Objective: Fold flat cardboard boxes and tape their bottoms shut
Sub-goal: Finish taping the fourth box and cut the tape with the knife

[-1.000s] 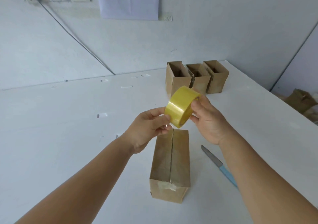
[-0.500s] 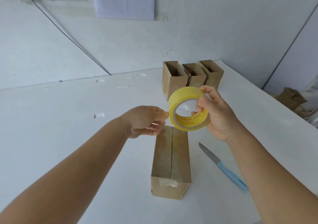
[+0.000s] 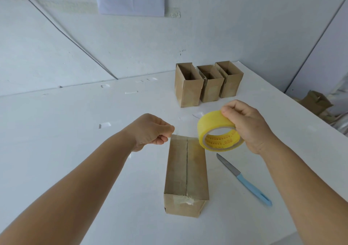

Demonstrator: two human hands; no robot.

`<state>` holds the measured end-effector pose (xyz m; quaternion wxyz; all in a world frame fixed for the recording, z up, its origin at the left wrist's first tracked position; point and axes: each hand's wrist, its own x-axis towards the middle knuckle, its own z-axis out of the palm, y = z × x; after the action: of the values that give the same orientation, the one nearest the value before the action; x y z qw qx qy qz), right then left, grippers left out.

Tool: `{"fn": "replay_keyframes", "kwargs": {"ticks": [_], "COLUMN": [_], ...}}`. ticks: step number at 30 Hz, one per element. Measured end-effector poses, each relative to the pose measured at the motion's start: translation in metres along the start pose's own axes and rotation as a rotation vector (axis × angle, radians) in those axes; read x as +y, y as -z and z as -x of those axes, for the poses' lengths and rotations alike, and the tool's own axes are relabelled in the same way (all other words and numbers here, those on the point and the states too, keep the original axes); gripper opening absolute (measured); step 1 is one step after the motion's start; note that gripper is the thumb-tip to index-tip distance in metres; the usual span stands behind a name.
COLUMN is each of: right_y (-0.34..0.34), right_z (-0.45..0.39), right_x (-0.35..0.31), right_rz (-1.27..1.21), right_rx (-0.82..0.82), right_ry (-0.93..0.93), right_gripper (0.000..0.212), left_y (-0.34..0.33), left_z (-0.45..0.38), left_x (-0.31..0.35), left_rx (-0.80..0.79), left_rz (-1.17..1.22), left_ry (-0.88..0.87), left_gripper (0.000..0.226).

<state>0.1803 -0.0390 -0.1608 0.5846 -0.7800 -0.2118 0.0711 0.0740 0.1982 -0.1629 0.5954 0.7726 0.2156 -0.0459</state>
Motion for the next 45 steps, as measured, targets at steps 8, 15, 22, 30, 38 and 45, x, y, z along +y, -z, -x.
{"fn": "replay_keyframes", "kwargs": {"ticks": [8, 15, 22, 30, 38, 45], "right_y": [0.007, 0.005, -0.001, -0.004, -0.013, -0.022], "right_z": [0.007, 0.016, 0.019, 0.019, 0.025, 0.024], "right_x": [0.008, 0.024, 0.031, 0.036, 0.055, 0.061], "right_rz": [0.335, 0.376, 0.381, 0.377, 0.35, 0.332], "right_rx": [-0.032, -0.005, -0.035, -0.031, -0.033, -0.039], "right_ry": [-0.012, -0.052, -0.059, -0.074, -0.129, -0.157], "right_gripper": [0.012, 0.016, 0.016, 0.016, 0.016, 0.017], "left_y": [0.007, 0.013, 0.013, 0.012, 0.007, -0.003], "left_z": [-0.008, -0.014, -0.014, -0.02, -0.029, -0.031], "left_x": [-0.006, -0.009, -0.023, -0.035, -0.052, -0.066], "left_rx": [-0.012, -0.063, -0.054, -0.061, -0.103, -0.179], "left_rz": [-0.085, -0.108, -0.062, -0.05, -0.025, 0.158], "left_ry": [0.017, 0.021, 0.042, 0.028, 0.042, 0.192], "left_gripper": [0.013, 0.006, 0.009, 0.006, 0.008, 0.032]}}
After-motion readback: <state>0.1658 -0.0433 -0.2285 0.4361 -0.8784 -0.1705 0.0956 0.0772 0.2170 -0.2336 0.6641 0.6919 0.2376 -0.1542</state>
